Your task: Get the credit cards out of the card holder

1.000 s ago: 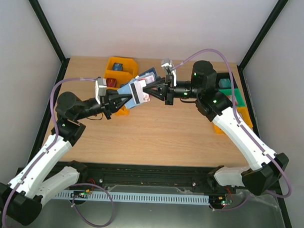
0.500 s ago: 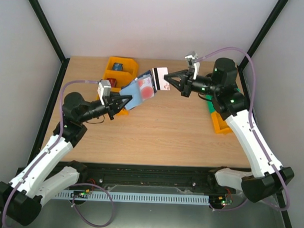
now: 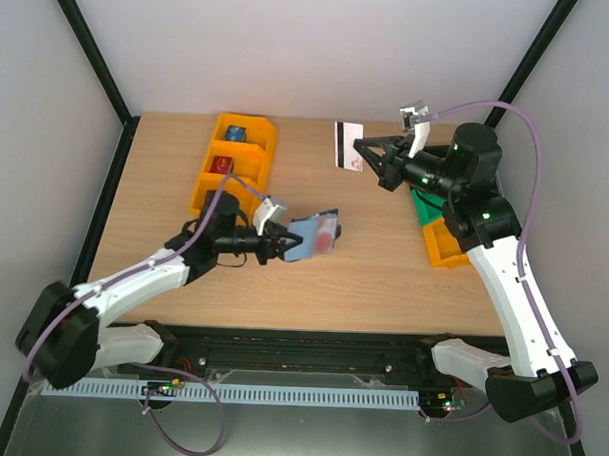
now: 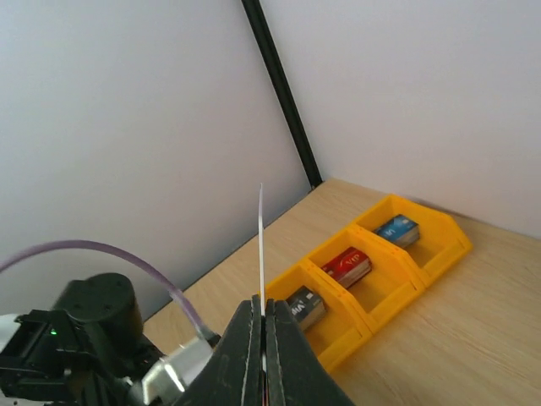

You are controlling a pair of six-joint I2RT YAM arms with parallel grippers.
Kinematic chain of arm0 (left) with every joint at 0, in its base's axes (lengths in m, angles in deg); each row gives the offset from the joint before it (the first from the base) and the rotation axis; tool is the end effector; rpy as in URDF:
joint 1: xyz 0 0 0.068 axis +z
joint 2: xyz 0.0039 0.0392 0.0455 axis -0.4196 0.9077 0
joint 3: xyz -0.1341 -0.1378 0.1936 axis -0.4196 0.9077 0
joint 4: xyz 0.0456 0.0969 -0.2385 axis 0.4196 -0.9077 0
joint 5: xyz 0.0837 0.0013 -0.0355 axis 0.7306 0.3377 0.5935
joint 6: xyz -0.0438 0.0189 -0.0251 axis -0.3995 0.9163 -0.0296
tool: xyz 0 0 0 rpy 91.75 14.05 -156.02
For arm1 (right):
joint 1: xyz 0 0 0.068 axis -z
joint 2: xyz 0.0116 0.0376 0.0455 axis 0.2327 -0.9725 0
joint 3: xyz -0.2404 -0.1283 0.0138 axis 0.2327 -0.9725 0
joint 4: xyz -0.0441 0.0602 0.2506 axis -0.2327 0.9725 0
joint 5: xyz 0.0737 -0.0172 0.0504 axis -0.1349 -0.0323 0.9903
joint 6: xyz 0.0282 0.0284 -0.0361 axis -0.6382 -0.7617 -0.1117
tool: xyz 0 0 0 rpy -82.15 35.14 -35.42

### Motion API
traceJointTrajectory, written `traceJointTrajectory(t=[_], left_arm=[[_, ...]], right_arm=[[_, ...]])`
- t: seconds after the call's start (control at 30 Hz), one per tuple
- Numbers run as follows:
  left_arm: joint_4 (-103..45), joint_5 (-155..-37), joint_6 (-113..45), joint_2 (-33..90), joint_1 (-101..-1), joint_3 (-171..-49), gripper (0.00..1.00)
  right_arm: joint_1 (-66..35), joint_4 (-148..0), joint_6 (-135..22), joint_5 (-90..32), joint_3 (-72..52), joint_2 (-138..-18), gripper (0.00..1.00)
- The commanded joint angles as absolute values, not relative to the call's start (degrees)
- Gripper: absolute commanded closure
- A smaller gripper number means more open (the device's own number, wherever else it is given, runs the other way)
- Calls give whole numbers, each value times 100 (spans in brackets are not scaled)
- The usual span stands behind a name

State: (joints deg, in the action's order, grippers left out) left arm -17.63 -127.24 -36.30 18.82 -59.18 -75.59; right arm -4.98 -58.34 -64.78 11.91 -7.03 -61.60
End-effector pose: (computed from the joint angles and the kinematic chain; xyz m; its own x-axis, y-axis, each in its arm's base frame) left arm 0.1979 -0.1627 0.2673 -0.4271 0.0666 -0.9017 0.8660 0.3170 -0.3868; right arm 0.2072 0.0970 0.4663 -0.2733 0.0896 -0.9578 -0.8768 0.3862 0.2863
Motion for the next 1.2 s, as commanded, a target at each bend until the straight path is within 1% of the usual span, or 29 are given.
traceJointTrajectory(t=[0.0, 0.3, 0.53, 0.83, 0.97, 1.03, 1.1, 1.17], left_arm=[[-1105, -12758, -3520, 2666, -6192, -7661, 98], [-517, -12307, -3313, 3652, -6234, -7532, 98], [-306, -12135, -2884, 4167, -6234, -7516, 98], [-436, -12324, -2320, 4744, -6234, -7787, 98], [-746, -12113, -2138, 5023, -6234, -8041, 98], [-573, -11880, -2211, 4982, -6229, -7985, 98], [-362, -11882, -2285, 4925, -6211, -7901, 98], [-183, -11922, -2318, 4909, -6210, -7842, 98]], right_arm=[[-480, -5453, -6180, 953, -820, -6053, 98], [-344, -5292, -6139, 1084, -540, -6613, 98], [148, -4882, -6344, 882, -19, -7111, 98], [247, -3325, -5662, -92, 1224, -7740, 98], [248, -2821, -5513, -980, 1496, -7874, 98], [237, -2552, -5287, -1774, 1415, -7805, 98], [155, -2183, -4914, -3085, 1359, -7779, 98], [-175, -2057, -4362, -4863, 1143, -7742, 98]])
